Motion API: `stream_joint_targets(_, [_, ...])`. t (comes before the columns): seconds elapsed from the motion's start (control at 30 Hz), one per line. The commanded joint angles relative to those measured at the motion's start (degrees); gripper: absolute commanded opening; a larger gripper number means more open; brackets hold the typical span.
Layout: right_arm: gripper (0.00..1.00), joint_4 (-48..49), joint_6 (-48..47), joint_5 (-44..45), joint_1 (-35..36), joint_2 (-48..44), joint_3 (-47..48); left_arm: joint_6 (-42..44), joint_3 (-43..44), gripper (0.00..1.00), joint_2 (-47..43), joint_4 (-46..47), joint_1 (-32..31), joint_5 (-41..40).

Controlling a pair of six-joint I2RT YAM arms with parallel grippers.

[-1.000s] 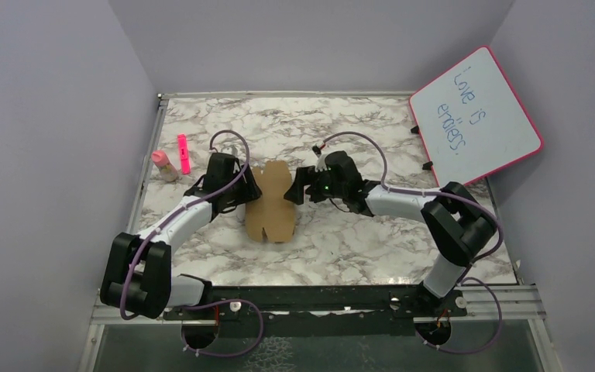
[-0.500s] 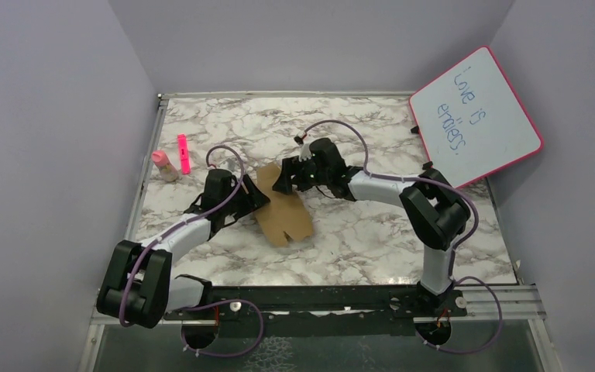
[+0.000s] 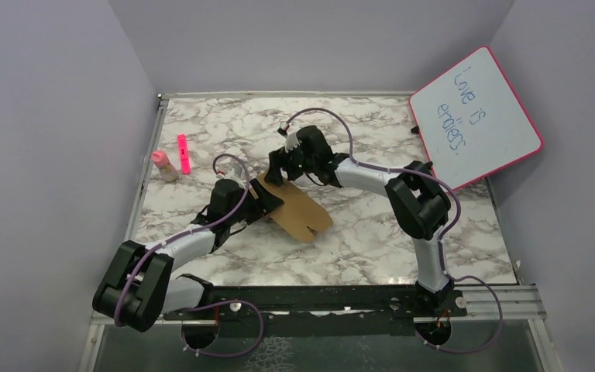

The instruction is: Fold the paper box

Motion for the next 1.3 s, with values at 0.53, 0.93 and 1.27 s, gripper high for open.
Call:
stream_joint_targets(0.53, [0.96, -3.18, 6.72, 23.05, -1.10, -25.97, -23.95, 11.00, 5.72, 0.90, -18.39, -22.40, -1.35, -19.81])
stream_joint_targets(0.93, [1.00, -2.48, 26.94, 26.07, -2.03, -46.82, -46.30, 12.44, 13.22, 0.94, -11.14, -19.25, 6.67, -9.26])
stream_joint_targets(1.27, [1.00, 14.15, 43.73, 17.07, -2.11, -49.93, -58.07, 5.45, 11.49, 0.95, -2.45, -4.56, 9.45, 2.14])
